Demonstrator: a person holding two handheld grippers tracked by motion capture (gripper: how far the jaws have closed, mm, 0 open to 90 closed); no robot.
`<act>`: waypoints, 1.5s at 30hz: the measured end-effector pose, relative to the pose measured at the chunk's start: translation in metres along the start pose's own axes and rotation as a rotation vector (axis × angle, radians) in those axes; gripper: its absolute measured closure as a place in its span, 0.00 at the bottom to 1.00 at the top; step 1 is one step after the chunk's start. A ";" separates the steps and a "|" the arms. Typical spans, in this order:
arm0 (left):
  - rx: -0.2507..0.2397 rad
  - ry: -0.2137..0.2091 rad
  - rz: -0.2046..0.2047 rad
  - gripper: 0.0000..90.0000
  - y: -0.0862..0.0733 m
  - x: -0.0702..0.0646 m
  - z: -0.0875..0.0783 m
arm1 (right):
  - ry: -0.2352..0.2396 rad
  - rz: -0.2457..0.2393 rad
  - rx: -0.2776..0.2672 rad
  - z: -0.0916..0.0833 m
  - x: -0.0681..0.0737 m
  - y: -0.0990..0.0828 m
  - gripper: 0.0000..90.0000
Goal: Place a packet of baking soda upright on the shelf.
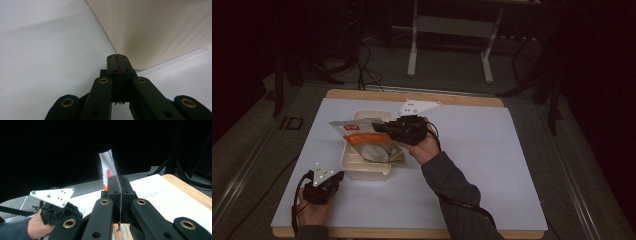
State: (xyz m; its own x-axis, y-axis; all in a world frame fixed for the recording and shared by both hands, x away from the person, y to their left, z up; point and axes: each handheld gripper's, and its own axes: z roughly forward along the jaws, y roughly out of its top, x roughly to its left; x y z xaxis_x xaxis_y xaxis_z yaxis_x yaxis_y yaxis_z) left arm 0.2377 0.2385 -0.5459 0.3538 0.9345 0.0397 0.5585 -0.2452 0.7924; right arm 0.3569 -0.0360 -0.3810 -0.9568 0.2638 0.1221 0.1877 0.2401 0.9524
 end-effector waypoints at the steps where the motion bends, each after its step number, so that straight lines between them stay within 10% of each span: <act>1: -0.001 -0.001 -0.002 0.99 0.000 0.000 0.000 | 0.001 0.000 -0.001 0.002 0.000 0.000 1.00; 16: -0.006 0.002 -0.009 0.99 -0.001 0.001 -0.003 | 0.004 0.114 -0.108 0.028 -0.012 -0.016 1.00; 32: 0.000 0.010 -0.009 0.99 -0.001 0.001 -0.003 | -0.047 0.266 -0.184 0.016 -0.038 -0.048 1.00; 45: 0.001 0.012 -0.002 0.99 -0.001 0.000 -0.002 | -0.074 0.227 -0.089 0.011 -0.038 -0.064 0.92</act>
State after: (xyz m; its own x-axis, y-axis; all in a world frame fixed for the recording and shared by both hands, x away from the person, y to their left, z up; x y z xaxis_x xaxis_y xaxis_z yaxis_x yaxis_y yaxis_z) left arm 0.2352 0.2396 -0.5455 0.3436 0.9381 0.0450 0.5605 -0.2432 0.7917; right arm 0.3837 -0.0509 -0.4496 -0.8729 0.3700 0.3179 0.3725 0.0848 0.9241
